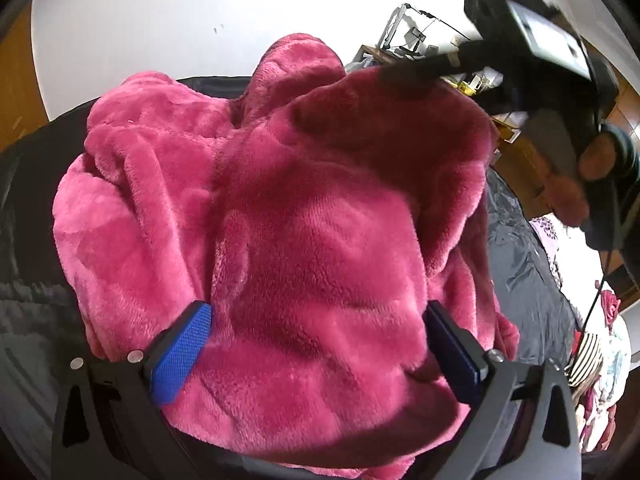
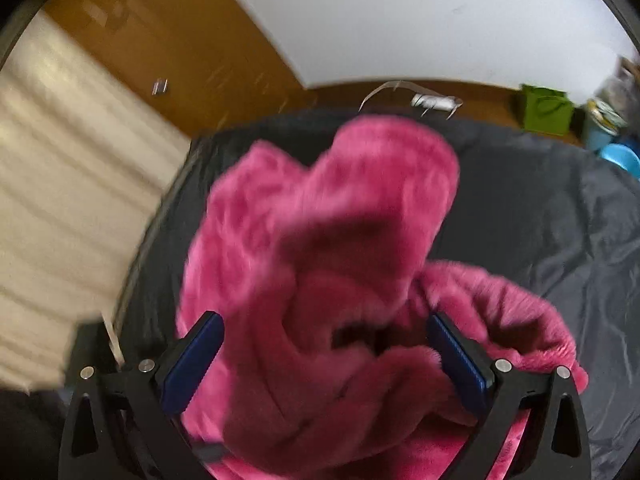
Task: Fold clothes
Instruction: 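Grasp the pink fleece edge with the right gripper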
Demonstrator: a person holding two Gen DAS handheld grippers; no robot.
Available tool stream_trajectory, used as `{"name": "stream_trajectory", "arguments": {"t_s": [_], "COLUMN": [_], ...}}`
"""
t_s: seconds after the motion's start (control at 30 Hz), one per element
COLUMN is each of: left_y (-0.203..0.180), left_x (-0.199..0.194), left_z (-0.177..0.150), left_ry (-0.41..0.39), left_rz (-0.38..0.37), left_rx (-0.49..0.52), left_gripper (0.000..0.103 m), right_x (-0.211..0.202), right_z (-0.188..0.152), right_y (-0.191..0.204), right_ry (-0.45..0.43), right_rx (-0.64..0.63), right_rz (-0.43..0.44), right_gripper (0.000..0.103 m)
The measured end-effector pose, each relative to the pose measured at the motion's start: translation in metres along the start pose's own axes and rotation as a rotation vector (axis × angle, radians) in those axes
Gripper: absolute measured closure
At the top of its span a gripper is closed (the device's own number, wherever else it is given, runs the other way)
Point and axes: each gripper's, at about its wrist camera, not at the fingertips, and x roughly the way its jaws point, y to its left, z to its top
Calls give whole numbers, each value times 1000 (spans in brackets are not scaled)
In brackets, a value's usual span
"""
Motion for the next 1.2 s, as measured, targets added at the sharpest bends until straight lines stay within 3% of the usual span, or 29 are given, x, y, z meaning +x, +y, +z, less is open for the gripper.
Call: {"name": "stream_trajectory", "arguments": {"t_s": [0.17, 0.27, 0.33, 0.37, 0.43, 0.5, 0.77, 0.87, 1.03, 1.2], "left_y": [6, 15, 29, 36, 52, 75, 182, 211, 232, 224], "left_x": [0, -9, -21, -29, -40, -51, -69, -56, -28, 4], "left_z": [8, 21, 25, 27, 32, 40, 59, 63, 70, 79], "left_ry": [28, 43, 29, 20, -2, -27, -89, -80, -58, -7], "left_rz": [-6, -26, -29, -24, 2, 38, 174, 184, 19, -106], "left_rx": [-9, -28, -50, -62, -93, -139, -336, -378, -458, -460], "left_gripper": [1, 0, 0, 0, 0, 0, 0, 0, 0, 0], "right_x": [10, 13, 9, 7, 0, -5, -2, 3, 10, 13], "right_z": [-33, -57, -71, -77, -87, -96, -117, -115, -113, -114], "right_y": [8, 7, 3, 0, -8, -16, 8, 9, 10, 14], "right_ry": [142, 174, 151, 135, 96, 68, 78, 83, 84, 63], "right_rx": [-95, -98, -64, -40, 35, 109, 102, 124, 172, 218], "right_rz": [33, 20, 29, 35, 40, 28, -100, -137, -171, -184], "right_gripper": [1, 12, 35, 42, 67, 76, 77, 77, 77, 77]}}
